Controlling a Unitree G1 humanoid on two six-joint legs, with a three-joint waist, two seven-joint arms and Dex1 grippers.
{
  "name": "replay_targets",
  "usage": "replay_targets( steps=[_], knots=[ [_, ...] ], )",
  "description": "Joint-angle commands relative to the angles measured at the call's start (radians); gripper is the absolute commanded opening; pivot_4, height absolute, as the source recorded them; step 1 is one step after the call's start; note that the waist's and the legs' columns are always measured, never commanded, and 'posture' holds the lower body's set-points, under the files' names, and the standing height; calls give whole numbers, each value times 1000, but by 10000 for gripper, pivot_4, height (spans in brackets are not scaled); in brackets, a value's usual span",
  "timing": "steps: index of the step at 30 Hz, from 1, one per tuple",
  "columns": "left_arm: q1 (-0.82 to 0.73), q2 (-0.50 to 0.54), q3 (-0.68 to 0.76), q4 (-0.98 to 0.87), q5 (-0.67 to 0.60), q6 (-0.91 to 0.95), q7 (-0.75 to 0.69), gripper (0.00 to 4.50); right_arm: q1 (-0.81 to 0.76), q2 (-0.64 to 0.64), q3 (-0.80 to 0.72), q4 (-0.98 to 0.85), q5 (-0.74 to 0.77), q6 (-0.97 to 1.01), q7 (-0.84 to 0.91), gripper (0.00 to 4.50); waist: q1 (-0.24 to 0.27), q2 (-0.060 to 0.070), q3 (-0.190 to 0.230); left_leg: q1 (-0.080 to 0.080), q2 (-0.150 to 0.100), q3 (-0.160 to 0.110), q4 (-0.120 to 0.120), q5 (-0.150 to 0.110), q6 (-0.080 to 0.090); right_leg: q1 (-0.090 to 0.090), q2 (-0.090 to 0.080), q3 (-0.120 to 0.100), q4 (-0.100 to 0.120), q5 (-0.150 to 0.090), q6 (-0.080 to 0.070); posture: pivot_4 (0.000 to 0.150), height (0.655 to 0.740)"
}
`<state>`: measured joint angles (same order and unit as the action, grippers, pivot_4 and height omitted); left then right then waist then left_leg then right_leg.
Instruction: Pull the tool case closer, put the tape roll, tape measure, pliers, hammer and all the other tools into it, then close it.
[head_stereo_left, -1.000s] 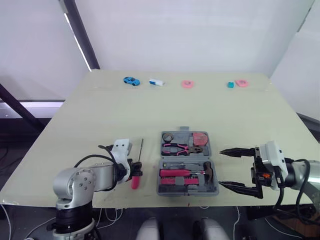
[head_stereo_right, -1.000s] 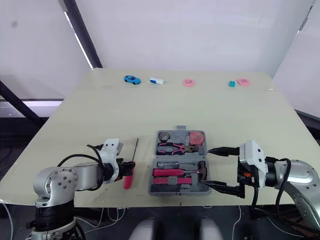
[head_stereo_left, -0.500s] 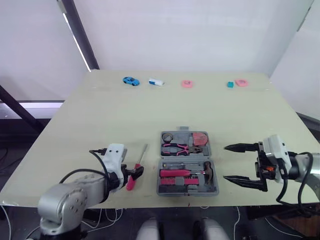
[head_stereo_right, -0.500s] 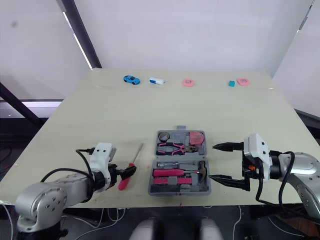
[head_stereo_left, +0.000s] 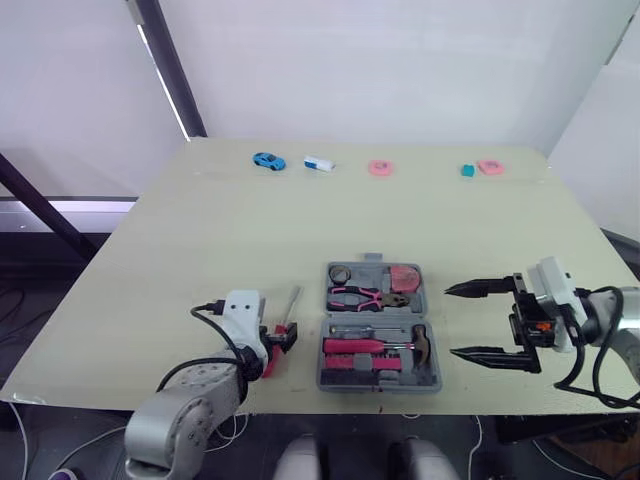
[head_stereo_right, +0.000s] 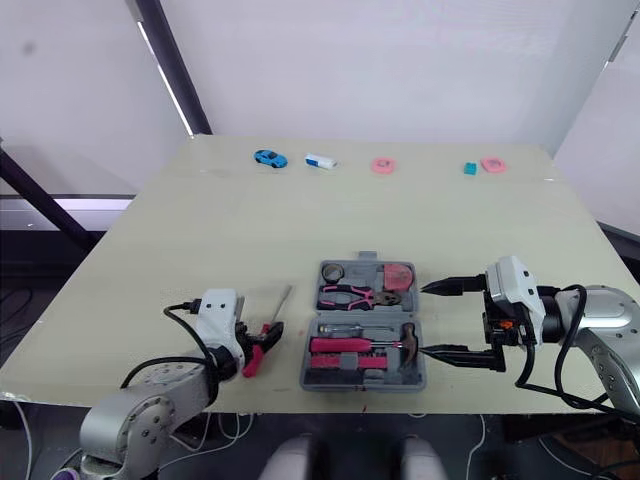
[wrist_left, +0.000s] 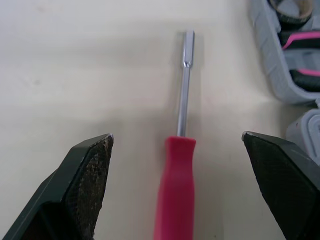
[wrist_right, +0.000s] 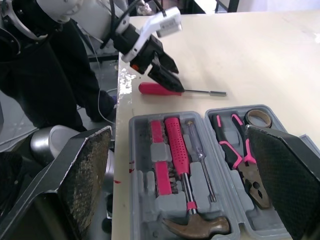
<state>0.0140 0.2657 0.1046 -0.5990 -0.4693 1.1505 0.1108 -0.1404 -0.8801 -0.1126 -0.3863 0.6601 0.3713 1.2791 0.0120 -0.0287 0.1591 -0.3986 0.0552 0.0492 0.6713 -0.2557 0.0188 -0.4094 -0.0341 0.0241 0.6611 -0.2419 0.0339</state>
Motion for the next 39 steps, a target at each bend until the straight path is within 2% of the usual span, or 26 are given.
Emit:
replay_targets(
  steps=[1,4,7,12,15,19,23,27,30,33,35,39],
  knots=[
    [3,-28,-18,35,46,-56,-1,43984,-13,-27,-21,-17,17,13,17,45000,0,0,0,0,0,0,0,0,0,0,0,0,0,0,0,1500,7400],
    [3,-52,-26,78,70,-76,-11,43984,-13,-37,-28,-20,19,20,21,45000,0,0,0,0,0,0,0,0,0,0,0,0,0,0,0,1500,7400],
    [2,-71,-19,96,82,-91,-20,36993,-10,-43,-30,-22,21,22,20,45000,0,0,0,0,0,0,0,0,0,0,0,0,0,0,0,1500,7400],
    [6,-70,-23,98,102,-113,-42,19351,-9,-43,-31,-16,19,20,21,45000,2,0,0,0,0,0,0,0,0,0,0,0,0,0,0,1500,7400],
    [8,-67,-22,98,113,-121,-56,5080,-9,-37,-29,-16,17,18,18,45000,1,1,-1,0,0,0,0,0,0,0,0,0,0,0,0,1500,7400],
    [28,-25,0,63,105,-141,-118,4467,-2,-20,-23,-12,13,6,10,45000,0,1,-1,0,0,0,0,0,0,0,0,-1,0,0,0,1500,7400],
    [52,117,69,-12,-34,-180,-375,4459,-13,14,-28,-3,33,2,-2,45000,-8,0,0,0,1,0,-1,0,0,-1,1,-1,0,0,0,1500,7400],
    [27,352,68,18,-129,-235,-702,4456,-58,68,-21,18,4,-60,-17,45000,-5,1,1,0,1,0,-1,0,0,-1,0,-1,0,0,-1,1500,7400],
    [-13,509,20,65,-132,-304,-910,4455,-102,82,0,48,15,-49,7,45000,-3,1,1,0,1,1,-1,0,0,-2,0,-1,-1,0,0,1500,7400],
    [-82,636,-64,98,-114,-384,-1106,4454,-155,39,18,111,36,-12,103,45000,2,3,3,-1,1,1,-2,0,0,-2,0,-1,-2,0,-1,1500,7400],
    [-147,677,-122,120,-104,-407,-1186,4454,-175,6,23,146,43,-4,171,45000,4,4,4,-1,1,2,-2,0,0,-2,-1,-1,-3,0,0,1500,7400],
    [-346,686,-304,154,-36,-413,-1294,4453,-151,-72,7,185,21,-28,282,45000,6,3,6,-3,0,2,-2,0,0,-2,-1,-3,-4,-1,0,1500,7400]
  ],
)
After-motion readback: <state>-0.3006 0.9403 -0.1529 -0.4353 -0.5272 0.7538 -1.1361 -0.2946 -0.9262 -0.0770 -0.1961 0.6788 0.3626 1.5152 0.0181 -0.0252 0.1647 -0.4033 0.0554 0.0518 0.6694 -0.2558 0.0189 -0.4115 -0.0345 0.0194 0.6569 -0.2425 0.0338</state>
